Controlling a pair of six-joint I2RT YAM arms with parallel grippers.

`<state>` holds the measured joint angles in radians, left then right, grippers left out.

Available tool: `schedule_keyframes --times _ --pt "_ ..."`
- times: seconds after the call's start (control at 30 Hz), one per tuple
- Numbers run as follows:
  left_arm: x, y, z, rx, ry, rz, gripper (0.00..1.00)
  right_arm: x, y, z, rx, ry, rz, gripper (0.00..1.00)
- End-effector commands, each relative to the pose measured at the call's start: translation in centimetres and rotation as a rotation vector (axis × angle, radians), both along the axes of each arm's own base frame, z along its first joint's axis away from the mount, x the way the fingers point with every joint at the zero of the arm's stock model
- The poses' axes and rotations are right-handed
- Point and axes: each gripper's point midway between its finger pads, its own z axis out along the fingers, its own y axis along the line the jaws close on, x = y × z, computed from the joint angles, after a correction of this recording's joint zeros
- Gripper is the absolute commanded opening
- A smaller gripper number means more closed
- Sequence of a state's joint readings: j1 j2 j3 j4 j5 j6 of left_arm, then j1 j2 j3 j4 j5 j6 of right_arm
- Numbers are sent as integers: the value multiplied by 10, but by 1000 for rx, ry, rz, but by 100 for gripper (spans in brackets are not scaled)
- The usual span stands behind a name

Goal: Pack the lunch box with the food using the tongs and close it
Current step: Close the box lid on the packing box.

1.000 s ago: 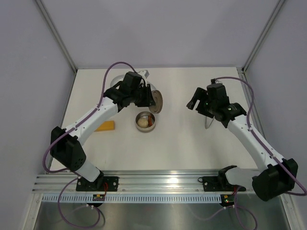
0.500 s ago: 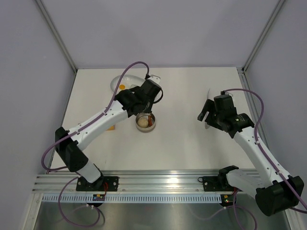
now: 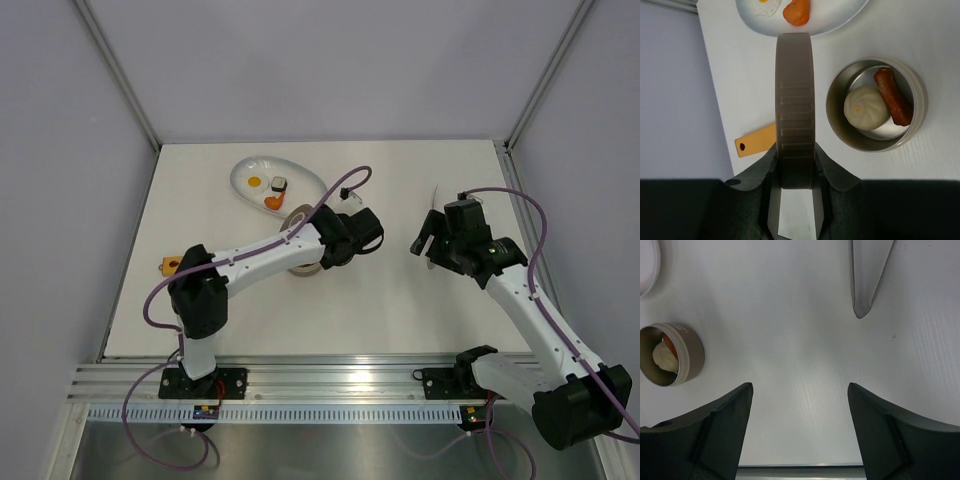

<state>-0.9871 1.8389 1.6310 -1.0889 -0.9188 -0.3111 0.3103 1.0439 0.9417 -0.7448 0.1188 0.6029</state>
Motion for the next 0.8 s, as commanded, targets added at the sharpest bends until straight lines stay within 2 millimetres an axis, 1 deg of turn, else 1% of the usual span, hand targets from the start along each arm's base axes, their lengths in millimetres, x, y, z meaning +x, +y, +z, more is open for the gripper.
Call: schedule_keyframes --times 0.0,0.27,0.4,0.5,0.77 --pt "8 4 26 76 -129 39 1 4 1 3 15 -26 -10 84" --pt "2 -7 2 152 -110 4 3 5 1 1 16 -24 -12 84" --pt "2 -12 -16 181 -86 -7 3 5 1 1 13 -23 -11 84" --pt "1 -17 -24 173 -73 -15 4 4 0 1 8 -22 -13 84" --pt "-1 -21 -41 199 -50 -32 7 3 -2 1 2 -25 -20 84"
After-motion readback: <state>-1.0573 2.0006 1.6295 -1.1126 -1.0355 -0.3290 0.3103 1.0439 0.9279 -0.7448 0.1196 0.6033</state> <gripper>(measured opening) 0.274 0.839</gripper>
